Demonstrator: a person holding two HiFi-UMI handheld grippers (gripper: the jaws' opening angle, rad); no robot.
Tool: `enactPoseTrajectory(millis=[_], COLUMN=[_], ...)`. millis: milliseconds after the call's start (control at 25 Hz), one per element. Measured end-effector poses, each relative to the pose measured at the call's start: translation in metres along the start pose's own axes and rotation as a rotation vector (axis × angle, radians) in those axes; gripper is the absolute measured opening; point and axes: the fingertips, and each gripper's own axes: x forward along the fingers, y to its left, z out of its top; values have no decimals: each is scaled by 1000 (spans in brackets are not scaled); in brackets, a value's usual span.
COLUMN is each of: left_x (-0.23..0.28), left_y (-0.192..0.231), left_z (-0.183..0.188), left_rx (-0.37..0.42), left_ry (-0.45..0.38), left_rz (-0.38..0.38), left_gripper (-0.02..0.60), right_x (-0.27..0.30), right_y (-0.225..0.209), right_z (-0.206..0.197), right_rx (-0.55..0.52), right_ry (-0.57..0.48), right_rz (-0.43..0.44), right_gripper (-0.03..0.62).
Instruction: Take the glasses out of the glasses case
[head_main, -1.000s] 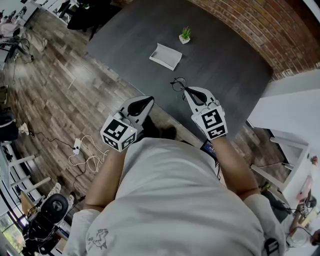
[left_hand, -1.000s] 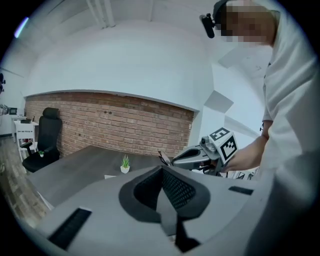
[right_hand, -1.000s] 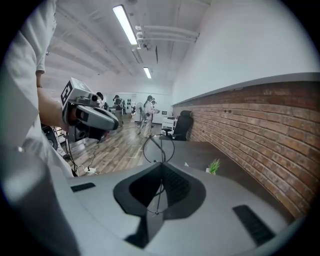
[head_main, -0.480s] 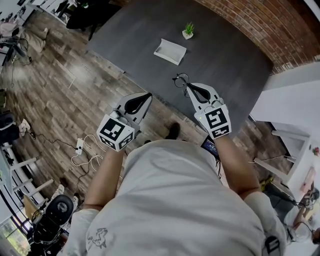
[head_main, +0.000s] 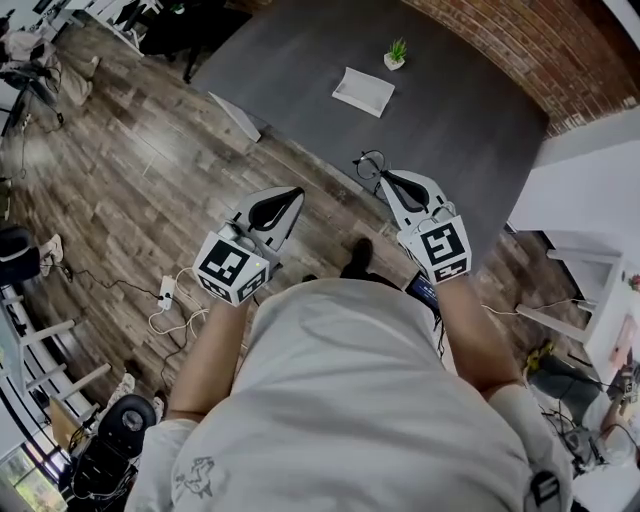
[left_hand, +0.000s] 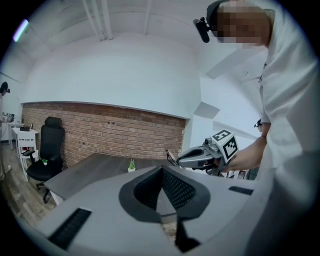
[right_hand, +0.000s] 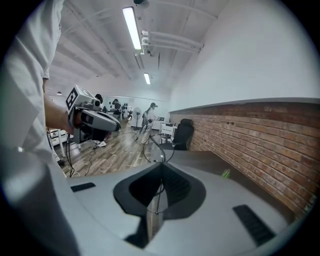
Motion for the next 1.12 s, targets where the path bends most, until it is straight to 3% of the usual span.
enactPoseTrajectory(millis=[520,800,1120], left_x=[-83,-93,-94], left_y=[-15,-30,-55], left_z=[-24,-29,-26], left_rx=[-19,-19,-13], left_ry=[-23,-32,-35], left_rz=[-66,-91,-78], left_gripper=[11,11,11], right_x=[-24,-46,-69], right_y=[94,105,110], right_z=[4,0,7], right_rx=[7,2,-16], right_ry=[37,49,16], right_rz=[-50,-75,-47], right_gripper=[12,12,12])
